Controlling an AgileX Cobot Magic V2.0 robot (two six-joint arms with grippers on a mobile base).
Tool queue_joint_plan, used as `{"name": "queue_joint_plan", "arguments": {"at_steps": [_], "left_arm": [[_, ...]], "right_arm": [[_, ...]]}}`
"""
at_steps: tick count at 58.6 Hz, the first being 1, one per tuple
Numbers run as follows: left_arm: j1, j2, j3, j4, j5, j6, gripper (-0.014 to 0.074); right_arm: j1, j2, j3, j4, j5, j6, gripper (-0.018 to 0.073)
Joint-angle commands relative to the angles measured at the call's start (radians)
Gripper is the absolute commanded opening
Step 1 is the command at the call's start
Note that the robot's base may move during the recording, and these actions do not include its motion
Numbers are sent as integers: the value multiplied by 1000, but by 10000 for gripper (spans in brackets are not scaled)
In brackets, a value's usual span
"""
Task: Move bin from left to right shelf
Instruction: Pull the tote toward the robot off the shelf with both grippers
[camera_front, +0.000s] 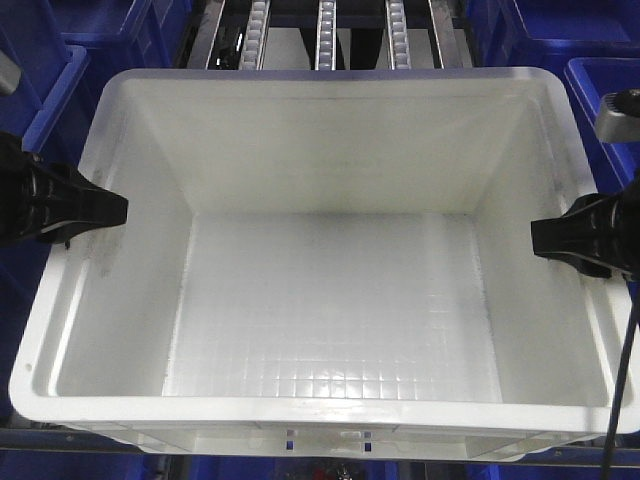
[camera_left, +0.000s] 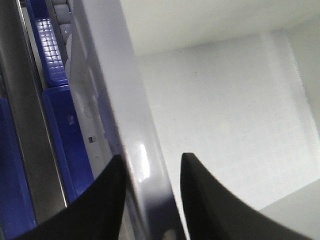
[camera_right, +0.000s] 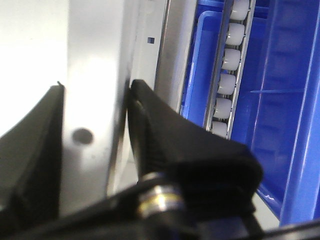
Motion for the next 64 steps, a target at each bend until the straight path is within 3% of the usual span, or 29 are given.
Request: {"name": "queue_joint_plan", "arguments": {"at_steps": [1,64], "left_arm": [[-8,-32,-46,-70,-77,17,-3],[-8,-37,-58,-99,-93,-1,-3]], "right_arm": [[11,-34,-49,96,-115,-50,-5],[11,-30,-49,104,-123,-51,-5]]}}
